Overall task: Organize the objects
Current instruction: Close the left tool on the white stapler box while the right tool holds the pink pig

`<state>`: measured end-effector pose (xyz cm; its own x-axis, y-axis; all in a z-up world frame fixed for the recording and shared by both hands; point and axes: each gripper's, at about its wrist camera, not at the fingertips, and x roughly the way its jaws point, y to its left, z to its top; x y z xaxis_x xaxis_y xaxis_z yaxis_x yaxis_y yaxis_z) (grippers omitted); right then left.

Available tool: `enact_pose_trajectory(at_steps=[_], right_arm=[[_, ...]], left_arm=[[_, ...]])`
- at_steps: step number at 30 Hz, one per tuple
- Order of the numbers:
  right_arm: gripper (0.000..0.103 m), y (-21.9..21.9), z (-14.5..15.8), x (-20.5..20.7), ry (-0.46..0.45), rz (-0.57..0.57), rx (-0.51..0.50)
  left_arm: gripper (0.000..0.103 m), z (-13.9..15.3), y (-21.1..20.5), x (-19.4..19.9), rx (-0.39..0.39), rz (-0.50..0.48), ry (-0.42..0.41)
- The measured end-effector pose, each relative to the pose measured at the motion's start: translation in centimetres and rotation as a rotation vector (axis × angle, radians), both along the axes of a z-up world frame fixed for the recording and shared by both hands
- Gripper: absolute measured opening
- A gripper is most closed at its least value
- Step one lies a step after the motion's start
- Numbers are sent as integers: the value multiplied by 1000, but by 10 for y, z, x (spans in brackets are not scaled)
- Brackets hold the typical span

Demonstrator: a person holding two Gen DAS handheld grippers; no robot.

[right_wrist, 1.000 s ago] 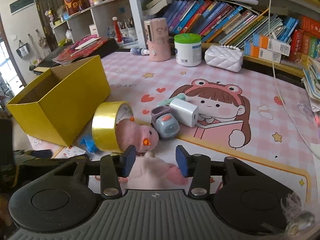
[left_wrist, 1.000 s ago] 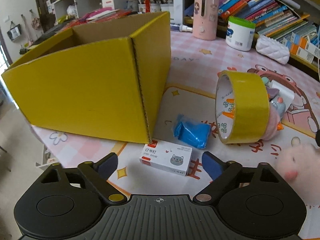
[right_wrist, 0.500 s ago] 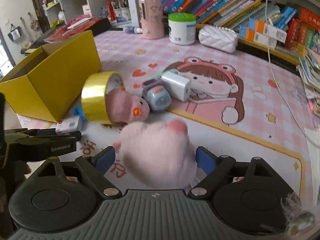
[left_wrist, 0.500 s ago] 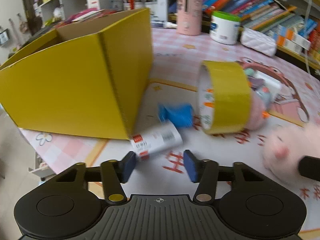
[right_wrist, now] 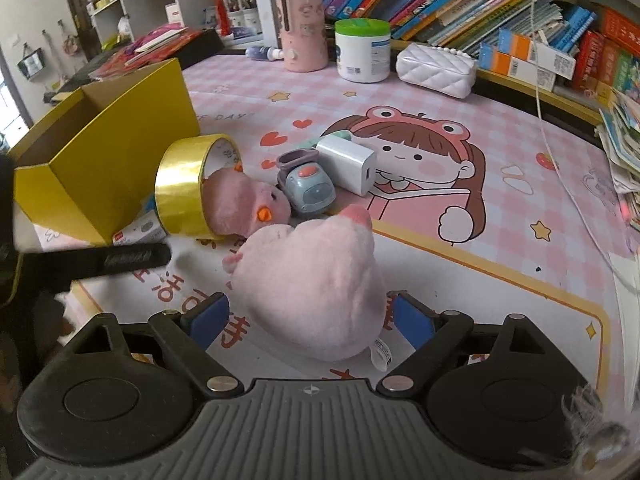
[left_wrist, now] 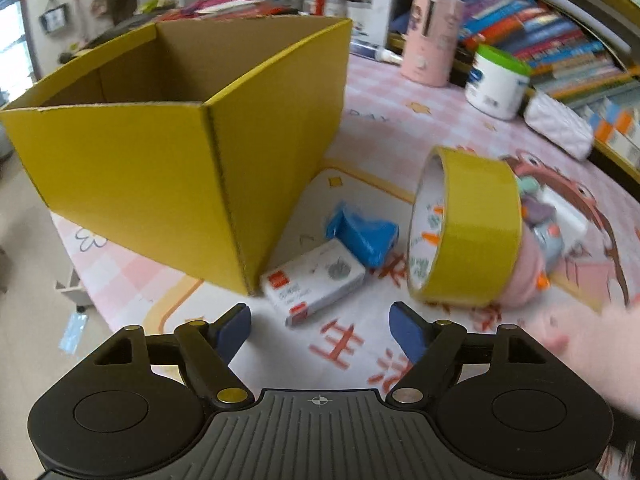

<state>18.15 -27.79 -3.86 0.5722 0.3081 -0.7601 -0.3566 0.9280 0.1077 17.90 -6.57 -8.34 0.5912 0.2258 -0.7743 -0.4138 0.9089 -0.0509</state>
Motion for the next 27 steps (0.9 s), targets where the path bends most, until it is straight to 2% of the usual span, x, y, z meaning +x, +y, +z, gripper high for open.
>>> enact_pose_trajectory(at_steps=[8, 9, 10, 17, 21, 27], right_arm=[[89, -4, -4, 4, 2, 52, -23], [89, -5, -4, 5, 4, 54, -25], [89, -6, -5, 6, 6, 55, -27], [89, -10, -8, 12, 16, 46, -11], [94, -4, -10, 15, 30, 54, 6], [95, 5, -17, 27, 27, 27, 14]], left_arm=[[76, -4, -12, 18, 62, 163, 7], [73, -5, -13, 19, 70, 174, 7], [61, -4, -14, 20, 78, 182, 1], [58, 2, -11, 0, 38, 129, 18], [58, 6, -13, -21, 12, 62, 36], [58, 28, -5, -39, 14, 59, -7]])
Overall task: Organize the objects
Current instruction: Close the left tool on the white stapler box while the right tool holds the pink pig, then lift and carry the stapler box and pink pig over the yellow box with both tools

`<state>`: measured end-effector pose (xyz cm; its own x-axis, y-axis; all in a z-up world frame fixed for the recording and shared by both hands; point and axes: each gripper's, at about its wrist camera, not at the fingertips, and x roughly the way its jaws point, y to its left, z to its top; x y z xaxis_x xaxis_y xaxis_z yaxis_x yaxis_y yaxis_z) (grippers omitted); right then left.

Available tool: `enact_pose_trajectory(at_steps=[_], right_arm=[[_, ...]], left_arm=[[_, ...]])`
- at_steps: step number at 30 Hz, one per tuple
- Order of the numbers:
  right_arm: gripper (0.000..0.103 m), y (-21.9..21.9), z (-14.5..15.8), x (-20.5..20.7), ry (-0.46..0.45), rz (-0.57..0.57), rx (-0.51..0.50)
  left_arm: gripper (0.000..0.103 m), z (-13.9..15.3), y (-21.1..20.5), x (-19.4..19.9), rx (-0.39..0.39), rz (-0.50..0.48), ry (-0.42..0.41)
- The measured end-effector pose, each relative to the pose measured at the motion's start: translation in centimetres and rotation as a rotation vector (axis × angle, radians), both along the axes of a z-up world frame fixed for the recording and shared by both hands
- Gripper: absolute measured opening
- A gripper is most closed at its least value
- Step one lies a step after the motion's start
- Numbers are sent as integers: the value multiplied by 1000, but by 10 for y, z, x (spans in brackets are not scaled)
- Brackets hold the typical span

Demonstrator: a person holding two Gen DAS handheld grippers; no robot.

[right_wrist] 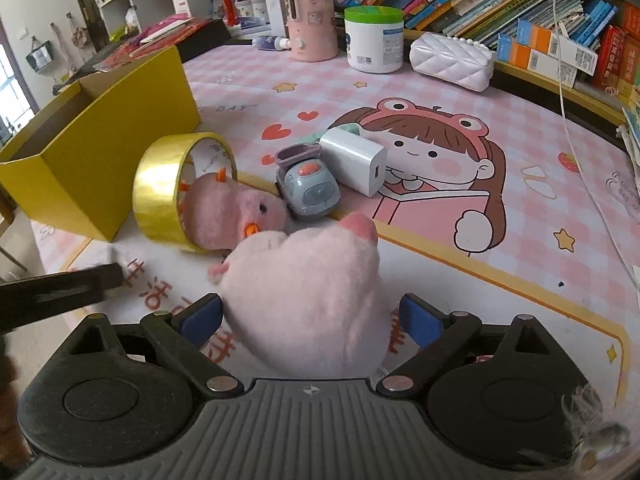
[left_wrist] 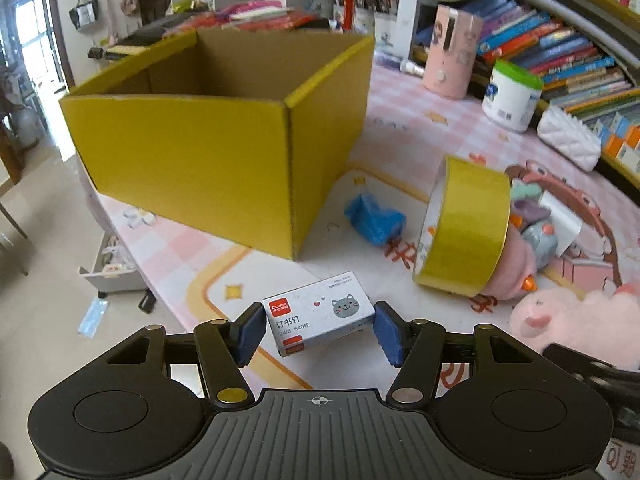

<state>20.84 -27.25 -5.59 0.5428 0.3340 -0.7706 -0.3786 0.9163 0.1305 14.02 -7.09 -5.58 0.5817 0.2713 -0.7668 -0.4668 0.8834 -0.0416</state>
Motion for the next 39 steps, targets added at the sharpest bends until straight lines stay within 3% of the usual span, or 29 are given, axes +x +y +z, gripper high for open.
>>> enact_pose_trajectory(at_steps=[2, 7, 10, 19, 24, 39], right_arm=[[94, 4, -4, 4, 2, 4, -2], [76, 19, -6, 1, -25, 45, -68], [70, 21, -1, -6, -38, 50, -66], [70, 20, 33, -33, -89, -72, -26], [70, 40, 40, -60, -107, -72, -40], [70, 149, 56, -147, -131, -78, -41]], left_arm=[[58, 6, 3, -5, -7, -2, -10], [58, 15, 10, -15, -20, -8, -21], [58, 21, 10, -20, -18, -24, -34], [58, 36, 6, -35, 1, -124, -86], [58, 43, 21, -49, -3, -168, -119], [58, 57, 132, -119, -3, -188, -140]])
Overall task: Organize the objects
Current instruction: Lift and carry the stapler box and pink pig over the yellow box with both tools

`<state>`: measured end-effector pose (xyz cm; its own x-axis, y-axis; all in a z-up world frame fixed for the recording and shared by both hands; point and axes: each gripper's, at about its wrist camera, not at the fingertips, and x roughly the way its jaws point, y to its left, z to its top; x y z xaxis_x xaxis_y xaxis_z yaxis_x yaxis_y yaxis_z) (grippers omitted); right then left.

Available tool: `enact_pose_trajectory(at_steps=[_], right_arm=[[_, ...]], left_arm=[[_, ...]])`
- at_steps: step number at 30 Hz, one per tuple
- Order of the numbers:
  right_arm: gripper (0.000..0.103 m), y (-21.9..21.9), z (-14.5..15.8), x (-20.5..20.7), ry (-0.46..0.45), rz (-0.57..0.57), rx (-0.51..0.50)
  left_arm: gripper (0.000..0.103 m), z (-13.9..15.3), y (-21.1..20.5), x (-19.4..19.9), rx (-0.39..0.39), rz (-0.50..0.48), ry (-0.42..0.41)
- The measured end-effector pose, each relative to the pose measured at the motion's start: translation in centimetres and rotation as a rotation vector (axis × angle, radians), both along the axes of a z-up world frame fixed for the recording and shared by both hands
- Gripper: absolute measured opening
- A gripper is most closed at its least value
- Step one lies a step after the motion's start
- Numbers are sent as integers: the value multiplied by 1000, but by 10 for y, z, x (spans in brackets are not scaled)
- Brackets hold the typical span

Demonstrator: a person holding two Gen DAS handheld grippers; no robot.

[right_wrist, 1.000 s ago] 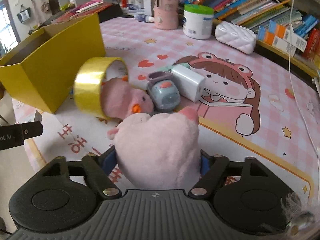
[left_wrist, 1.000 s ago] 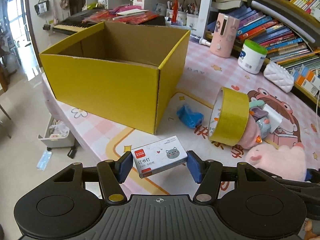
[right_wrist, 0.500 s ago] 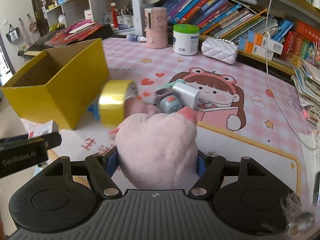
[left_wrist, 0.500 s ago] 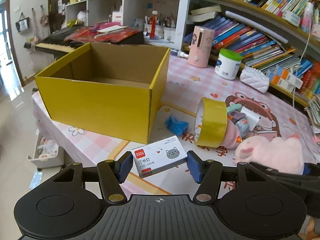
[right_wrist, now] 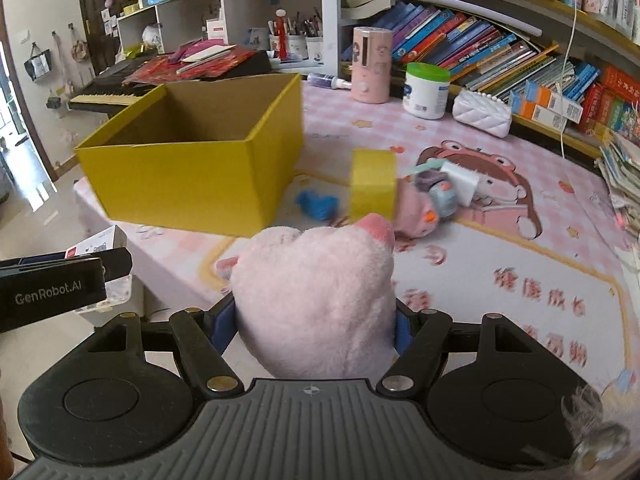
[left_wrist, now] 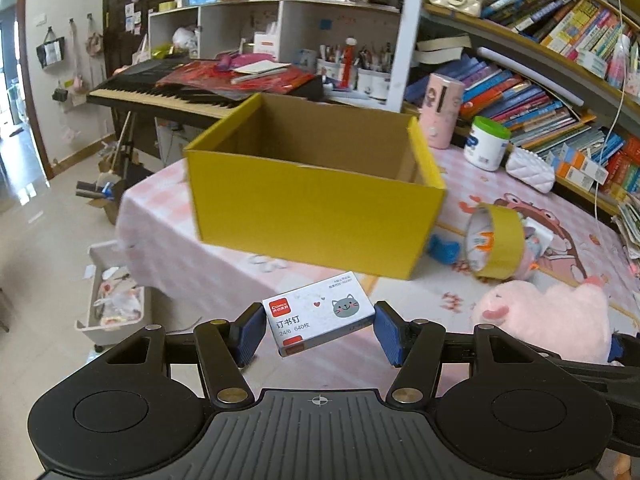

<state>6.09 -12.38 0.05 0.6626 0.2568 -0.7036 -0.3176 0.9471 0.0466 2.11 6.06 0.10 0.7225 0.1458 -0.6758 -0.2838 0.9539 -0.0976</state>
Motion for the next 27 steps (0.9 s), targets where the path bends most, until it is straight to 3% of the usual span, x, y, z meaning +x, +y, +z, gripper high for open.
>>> enact_pose_trajectory(at_steps=[13, 27], right_arm=[[70, 79, -12, -59, 43, 1, 50], [71, 126, 2, -74, 6, 47, 30]], left_arm=[[58, -1, 73, -57, 30, 1, 1], [58, 5, 118, -82, 11, 65, -40]])
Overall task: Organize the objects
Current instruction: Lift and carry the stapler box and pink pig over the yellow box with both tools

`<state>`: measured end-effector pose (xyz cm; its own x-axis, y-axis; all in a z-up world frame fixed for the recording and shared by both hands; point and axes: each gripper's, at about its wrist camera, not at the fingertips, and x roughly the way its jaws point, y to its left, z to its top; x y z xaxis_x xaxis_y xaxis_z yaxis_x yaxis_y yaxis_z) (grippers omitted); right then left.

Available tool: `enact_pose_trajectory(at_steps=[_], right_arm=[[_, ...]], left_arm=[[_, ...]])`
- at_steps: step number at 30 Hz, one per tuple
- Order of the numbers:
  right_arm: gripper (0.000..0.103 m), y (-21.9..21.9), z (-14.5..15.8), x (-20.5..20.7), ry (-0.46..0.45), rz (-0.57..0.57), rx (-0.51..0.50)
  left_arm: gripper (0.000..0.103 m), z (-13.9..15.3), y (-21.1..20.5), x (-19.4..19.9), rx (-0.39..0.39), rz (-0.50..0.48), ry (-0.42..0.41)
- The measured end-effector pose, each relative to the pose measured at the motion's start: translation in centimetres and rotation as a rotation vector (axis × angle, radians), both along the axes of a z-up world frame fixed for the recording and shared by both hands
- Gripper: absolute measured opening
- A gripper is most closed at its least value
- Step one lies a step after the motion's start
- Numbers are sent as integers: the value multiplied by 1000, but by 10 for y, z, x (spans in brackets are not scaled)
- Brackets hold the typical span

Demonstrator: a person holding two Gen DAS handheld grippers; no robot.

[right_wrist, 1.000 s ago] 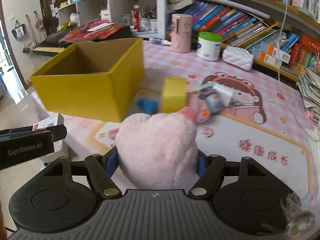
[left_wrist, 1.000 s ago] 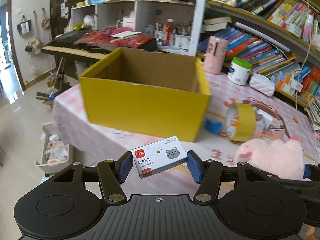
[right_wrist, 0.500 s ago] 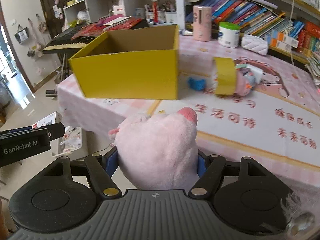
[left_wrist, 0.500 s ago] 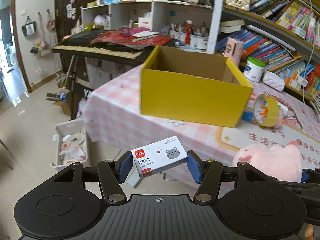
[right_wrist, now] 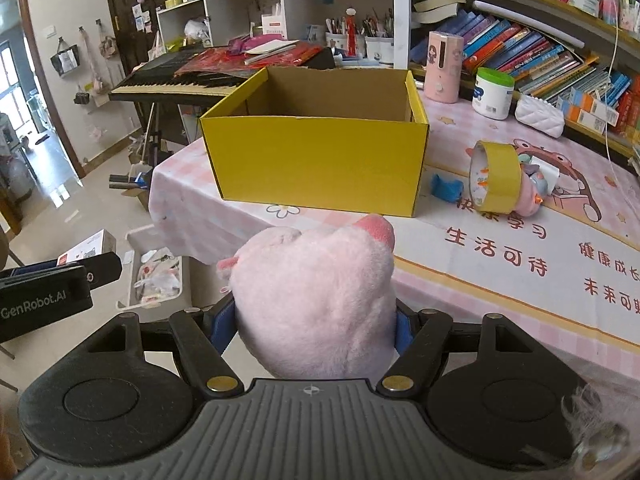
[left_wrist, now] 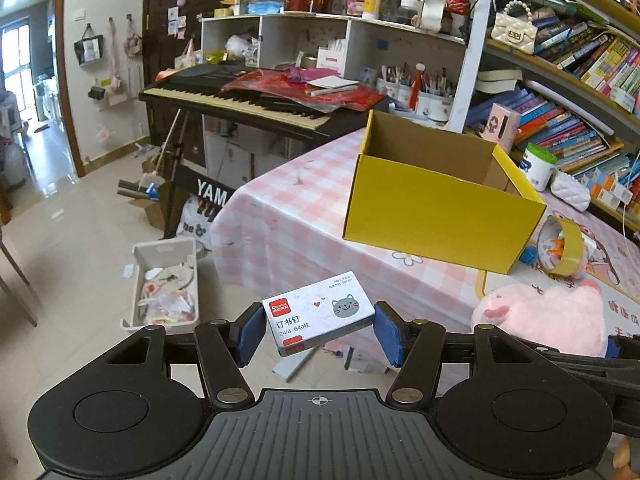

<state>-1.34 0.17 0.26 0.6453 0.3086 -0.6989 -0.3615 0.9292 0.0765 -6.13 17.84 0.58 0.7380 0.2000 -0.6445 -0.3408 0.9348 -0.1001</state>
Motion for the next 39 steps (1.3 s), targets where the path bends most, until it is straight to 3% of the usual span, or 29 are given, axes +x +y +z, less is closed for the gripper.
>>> enact_pose_trajectory(at_steps=[15, 20, 32, 39], right_arm=[[71, -3, 0, 23, 0, -27, -14], [71, -4, 7, 43, -38, -21, -10], [71, -10, 56, 142, -263, -37, 80], [71, -6, 44, 204, -203, 31, 60]], left_arm=[[58, 1, -7, 25, 7, -43, -10], [58, 11, -12, 48, 17, -50, -45], [58, 49, -28, 142, 74, -67, -183], [59, 39, -36, 187, 83, -32, -134]])
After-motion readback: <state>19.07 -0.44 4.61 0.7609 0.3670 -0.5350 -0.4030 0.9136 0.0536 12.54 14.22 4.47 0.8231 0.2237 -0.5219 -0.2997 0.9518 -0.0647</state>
